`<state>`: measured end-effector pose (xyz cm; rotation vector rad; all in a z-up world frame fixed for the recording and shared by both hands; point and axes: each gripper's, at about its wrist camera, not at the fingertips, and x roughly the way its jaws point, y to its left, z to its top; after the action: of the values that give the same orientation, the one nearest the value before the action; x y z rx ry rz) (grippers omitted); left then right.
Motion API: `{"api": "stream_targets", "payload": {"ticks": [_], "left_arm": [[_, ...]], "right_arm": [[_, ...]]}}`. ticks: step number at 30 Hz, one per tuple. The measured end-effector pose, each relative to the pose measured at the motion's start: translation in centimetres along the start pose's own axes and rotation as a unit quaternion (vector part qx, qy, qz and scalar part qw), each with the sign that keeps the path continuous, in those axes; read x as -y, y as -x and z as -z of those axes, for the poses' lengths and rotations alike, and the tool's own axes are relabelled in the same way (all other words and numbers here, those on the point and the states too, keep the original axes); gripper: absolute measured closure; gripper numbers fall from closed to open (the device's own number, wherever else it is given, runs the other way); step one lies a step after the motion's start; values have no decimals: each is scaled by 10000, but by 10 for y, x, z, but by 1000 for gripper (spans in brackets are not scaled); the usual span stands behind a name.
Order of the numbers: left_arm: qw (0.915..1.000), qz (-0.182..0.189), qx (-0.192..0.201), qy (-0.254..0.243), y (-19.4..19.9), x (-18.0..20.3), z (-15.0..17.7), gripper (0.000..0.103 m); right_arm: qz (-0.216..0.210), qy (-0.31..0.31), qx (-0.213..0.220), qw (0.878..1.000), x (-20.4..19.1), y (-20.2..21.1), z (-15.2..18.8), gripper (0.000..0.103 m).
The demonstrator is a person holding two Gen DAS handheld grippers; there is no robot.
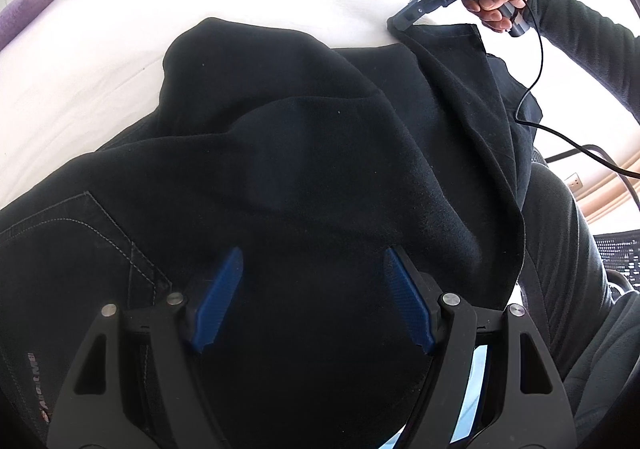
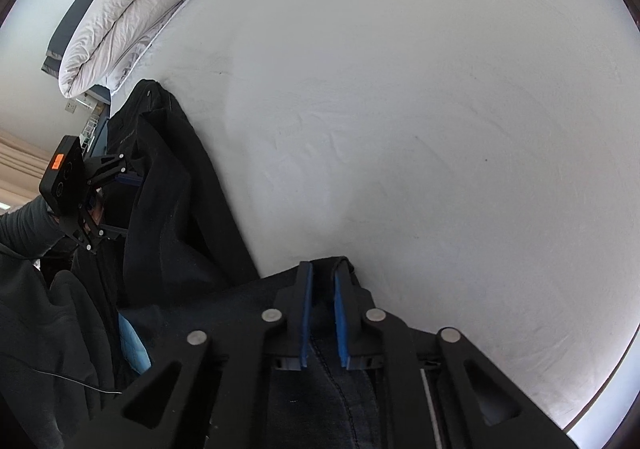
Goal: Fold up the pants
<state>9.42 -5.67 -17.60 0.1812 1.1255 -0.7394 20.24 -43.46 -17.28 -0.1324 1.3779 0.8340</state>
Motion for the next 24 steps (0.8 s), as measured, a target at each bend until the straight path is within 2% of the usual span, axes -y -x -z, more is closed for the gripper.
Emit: {"api": "stream_targets", "payload": {"ticks": [3,11,16,24], "left_arm": [[10000,-2,24,24,2,-1,1,32],[9997,20,121,192,3,-6,5,32],[9993,15,134,348,5,-10,7,31],[9982,-202,105,561,6,-8,4,29]], "right_arm": [[246,134,138,9995,-5,8,5,96],[603,66,1219,9907,-20,68,42,96],[861,8,1755,9807,-36,99,92,96],[1104,-352,2306,9661,-63,111,181,96]]}}
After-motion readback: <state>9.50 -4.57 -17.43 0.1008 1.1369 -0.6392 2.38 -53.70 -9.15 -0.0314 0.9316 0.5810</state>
